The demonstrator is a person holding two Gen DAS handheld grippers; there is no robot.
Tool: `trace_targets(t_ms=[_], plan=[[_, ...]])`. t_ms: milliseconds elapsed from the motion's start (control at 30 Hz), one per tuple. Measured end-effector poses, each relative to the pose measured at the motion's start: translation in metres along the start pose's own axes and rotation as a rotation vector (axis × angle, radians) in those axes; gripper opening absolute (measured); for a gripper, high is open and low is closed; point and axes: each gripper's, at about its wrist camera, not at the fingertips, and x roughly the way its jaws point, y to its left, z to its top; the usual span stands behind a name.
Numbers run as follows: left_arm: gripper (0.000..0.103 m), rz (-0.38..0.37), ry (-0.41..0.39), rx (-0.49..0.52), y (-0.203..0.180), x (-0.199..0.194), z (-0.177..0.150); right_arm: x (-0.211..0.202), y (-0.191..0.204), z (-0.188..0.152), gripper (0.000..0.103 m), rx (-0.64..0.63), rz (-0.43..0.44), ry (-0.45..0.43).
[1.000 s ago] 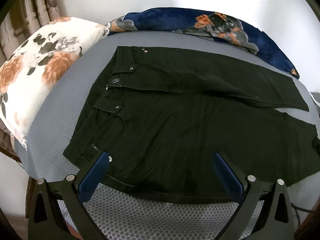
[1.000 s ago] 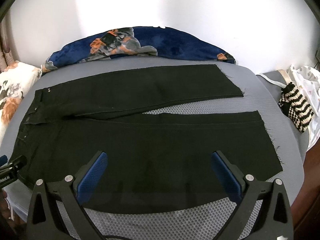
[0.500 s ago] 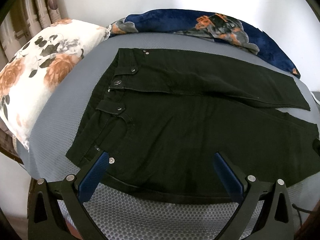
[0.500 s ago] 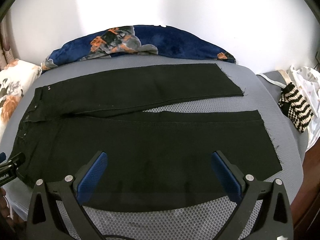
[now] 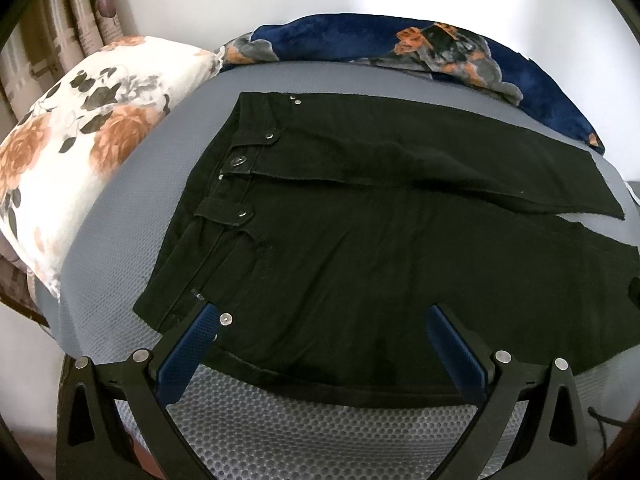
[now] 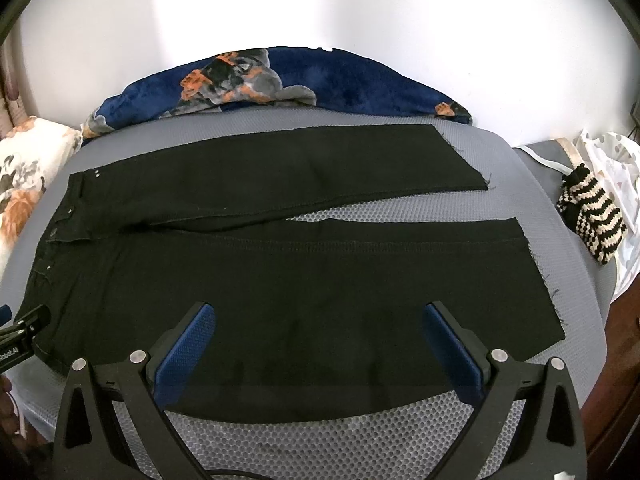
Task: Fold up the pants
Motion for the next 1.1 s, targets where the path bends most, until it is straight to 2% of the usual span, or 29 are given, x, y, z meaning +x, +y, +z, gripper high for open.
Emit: trace_targets(t_ms=[1100], plan=[[0.103, 0.008, 0.005, -0.003, 0.0027, 0.0018, -0.0034, 0.0044, 0.0025, -0.0007, 0.102, 0.009, 0.005, 0.015]])
